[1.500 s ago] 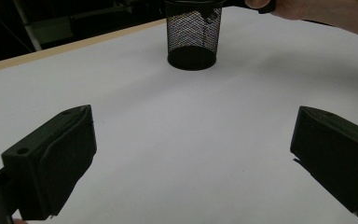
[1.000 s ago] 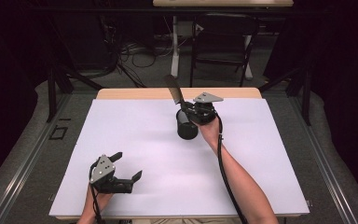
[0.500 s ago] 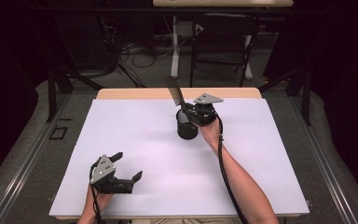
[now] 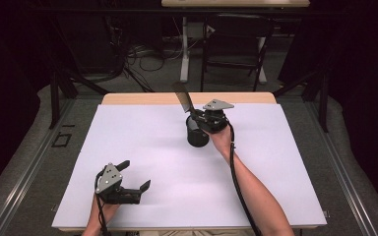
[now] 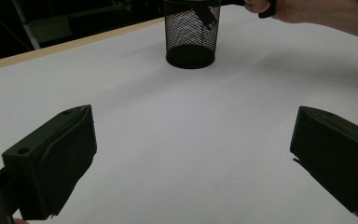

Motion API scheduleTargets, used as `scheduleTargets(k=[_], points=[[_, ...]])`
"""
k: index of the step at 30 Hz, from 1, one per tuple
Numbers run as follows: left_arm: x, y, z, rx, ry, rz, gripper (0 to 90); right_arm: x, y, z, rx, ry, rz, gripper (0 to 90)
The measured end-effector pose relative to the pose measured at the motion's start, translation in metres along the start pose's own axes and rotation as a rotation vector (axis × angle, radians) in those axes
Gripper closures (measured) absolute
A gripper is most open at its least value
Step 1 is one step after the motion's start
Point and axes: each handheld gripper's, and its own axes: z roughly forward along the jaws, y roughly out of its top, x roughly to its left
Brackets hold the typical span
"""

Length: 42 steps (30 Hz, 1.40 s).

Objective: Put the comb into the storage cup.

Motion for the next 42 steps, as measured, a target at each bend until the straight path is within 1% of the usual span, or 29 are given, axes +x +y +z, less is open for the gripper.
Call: scheduleTargets(k=[14, 26, 29, 31, 33, 36, 38, 41, 42], points=[[0.0002, 0.0001, 0.0000, 0.006, 0.000, 0.004, 0.5, 0.0023, -0.0034, 0.0039, 0.008, 0.004, -0.003, 72.3], [0.0004, -0.0001, -0.0002, 0.002, 0.001, 0.002, 0.5, 0.0036, -0.0063, 0.0056, 0.017, -0.005, -0.018, 72.1], [0.0005, -0.0001, 0.0000, 0.004, 0.001, 0.004, 0.5, 0.0049, -0.0074, 0.0069, 0.027, -0.015, -0.030, 72.1], [0.0004, -0.0002, -0.0001, 0.003, 0.001, 0.002, 0.5, 0.0050, -0.0079, 0.0066, 0.031, -0.013, -0.029, 71.7], [0.0003, -0.0001, -0.0002, 0.005, -0.001, 0.003, 0.5, 0.0054, -0.0081, 0.0062, 0.036, -0.014, -0.027, 67.1], [0.0003, -0.0002, -0.0003, 0.005, -0.002, 0.004, 0.5, 0.0066, -0.0064, 0.0045, 0.046, -0.015, -0.027, 55.5], [0.0003, -0.0002, -0.0003, 0.006, -0.002, 0.003, 0.5, 0.0070, -0.0047, 0.0019, 0.048, -0.004, -0.024, 50.2], [0.0004, -0.0002, -0.0001, 0.007, -0.002, 0.003, 0.5, 0.0072, -0.0030, -0.0005, 0.068, -0.010, -0.028, 42.7], [0.0004, -0.0002, -0.0001, 0.007, -0.001, 0.004, 0.5, 0.0071, -0.0024, -0.0015, 0.071, -0.015, -0.028, 41.4]])
